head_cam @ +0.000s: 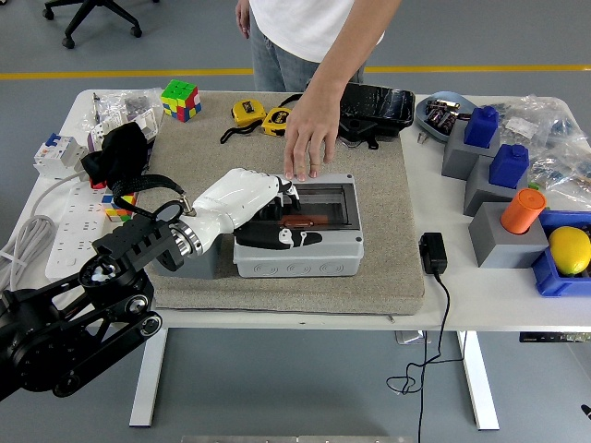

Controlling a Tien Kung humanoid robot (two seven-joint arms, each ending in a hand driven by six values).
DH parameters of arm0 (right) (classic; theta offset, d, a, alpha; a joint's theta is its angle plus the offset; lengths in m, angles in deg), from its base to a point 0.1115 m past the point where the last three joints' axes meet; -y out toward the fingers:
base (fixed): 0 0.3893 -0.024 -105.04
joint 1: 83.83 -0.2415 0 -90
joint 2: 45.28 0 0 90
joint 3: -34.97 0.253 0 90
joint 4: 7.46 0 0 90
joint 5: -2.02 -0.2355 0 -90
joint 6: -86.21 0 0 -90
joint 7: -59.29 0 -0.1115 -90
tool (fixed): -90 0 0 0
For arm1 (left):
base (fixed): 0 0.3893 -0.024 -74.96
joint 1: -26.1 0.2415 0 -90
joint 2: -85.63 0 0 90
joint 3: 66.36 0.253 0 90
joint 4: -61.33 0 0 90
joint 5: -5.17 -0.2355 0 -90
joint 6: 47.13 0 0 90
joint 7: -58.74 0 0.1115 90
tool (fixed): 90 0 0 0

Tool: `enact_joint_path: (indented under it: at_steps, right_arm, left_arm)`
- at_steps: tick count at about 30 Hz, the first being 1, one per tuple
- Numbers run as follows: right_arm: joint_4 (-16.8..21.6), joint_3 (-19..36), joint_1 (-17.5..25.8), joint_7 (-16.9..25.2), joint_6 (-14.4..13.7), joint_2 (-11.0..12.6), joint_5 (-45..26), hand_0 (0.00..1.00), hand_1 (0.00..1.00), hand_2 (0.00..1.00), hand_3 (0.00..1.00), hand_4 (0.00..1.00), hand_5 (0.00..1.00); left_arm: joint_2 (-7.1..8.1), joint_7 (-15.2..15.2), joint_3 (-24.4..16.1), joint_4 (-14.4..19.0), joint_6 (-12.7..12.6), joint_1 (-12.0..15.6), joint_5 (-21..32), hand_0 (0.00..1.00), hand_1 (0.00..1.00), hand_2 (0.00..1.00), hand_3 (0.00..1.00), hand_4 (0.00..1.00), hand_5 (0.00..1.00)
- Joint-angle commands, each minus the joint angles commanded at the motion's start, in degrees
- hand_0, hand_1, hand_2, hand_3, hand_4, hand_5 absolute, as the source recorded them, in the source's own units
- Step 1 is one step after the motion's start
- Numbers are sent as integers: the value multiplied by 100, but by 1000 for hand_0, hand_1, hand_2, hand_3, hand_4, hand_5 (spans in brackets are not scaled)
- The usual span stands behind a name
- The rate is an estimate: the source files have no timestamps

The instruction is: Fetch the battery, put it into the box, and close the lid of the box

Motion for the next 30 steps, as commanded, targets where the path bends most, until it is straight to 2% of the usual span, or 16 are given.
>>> enact_joint_path:
  at_steps: [2, 4, 5, 6, 7, 10, 11, 12, 14, 16, 17, 22, 23, 28, 30]
  right_arm:
    - [-1, -6, 3, 0, -1, 0, -1, 799, 732, 737, 793, 998, 954]
    - [0, -17, 5, -1, -2, 0, -8, 799, 732, 737, 793, 998, 954]
    - [1, -27, 7, -1, -1, -1, -15, 799, 732, 737, 794, 998, 954]
    - [1, -33, 9, -2, -1, -2, -18, 799, 732, 737, 794, 998, 954]
    - [1, -33, 14, -1, -2, -6, -17, 799, 732, 737, 794, 998, 954]
    - [0, -52, 31, -4, -1, -26, -25, 799, 732, 737, 794, 998, 954]
    - [1, -59, 36, -4, -1, -31, -31, 798, 732, 737, 793, 998, 954]
    - [1, -64, 41, -5, -1, -40, -36, 798, 732, 737, 793, 998, 954]
    - [2, -74, 43, -5, 0, -48, -44, 798, 732, 737, 793, 998, 954]
    - [2, -61, 42, -6, 1, -53, -40, 798, 732, 737, 793, 998, 954]
    - [2, -57, 43, -6, 0, -53, -39, 798, 732, 736, 793, 998, 953]
    - [-3, -2, 42, -3, 1, -56, -8, 798, 732, 736, 793, 998, 953]
    - [-1, 2, 42, 0, 2, -60, -12, 798, 731, 736, 794, 998, 953]
    - [-2, 30, 42, 7, 5, -85, -4, 798, 731, 736, 794, 998, 953]
    - [-3, 41, 43, 9, 6, -96, 0, 798, 731, 736, 793, 998, 954]
  left_arm:
    - [-6, -41, -69, 16, -22, 31, -3, 458, 361, 414, 594, 998, 998]
    - [-64, -224, -230, 5, -232, 102, 34, 458, 361, 414, 594, 998, 998]
    - [-115, -344, -345, -15, -373, 150, 97, 591, 553, 582, 662, 998, 998]
    - [-154, -440, -449, -32, -490, 183, 155, 591, 553, 582, 662, 998, 998]
    - [-240, -554, -616, -67, -583, 236, 261, 591, 553, 582, 662, 998, 998]
    - [-538, -884, -1188, -195, -638, 391, 709, 591, 553, 582, 662, 998, 998]
    - [-608, -986, -1370, -233, -652, 423, 854, 664, 731, 727, 743, 998, 998]
    - [-693, -1128, -1573, -299, -662, 468, 1062, 664, 731, 727, 743, 998, 998]
    - [-790, -1385, -1934, -402, -604, 533, 1515, 664, 731, 727, 743, 998, 998]
    - [-817, -1589, -2174, -477, -488, 581, 1962, 664, 731, 727, 743, 998, 998]
    - [-817, -1687, -2270, -502, -417, 603, 2165, 836, 906, 891, 859, 998, 998]
    - [-774, -2086, -2546, -587, 1, 729, 3353, 836, 906, 891, 859, 998, 998]
    - [-777, -2172, -2608, -595, 98, 785, 3614, 929, 984, 960, 934, 998, 998]
    - [-834, -2392, -2920, -638, 463, 1061, 4806, 929, 984, 960, 934, 998, 998]
    - [-840, -2434, -3025, -647, 570, 1182, 5290, 966, 998, 982, 966, 998, 998]
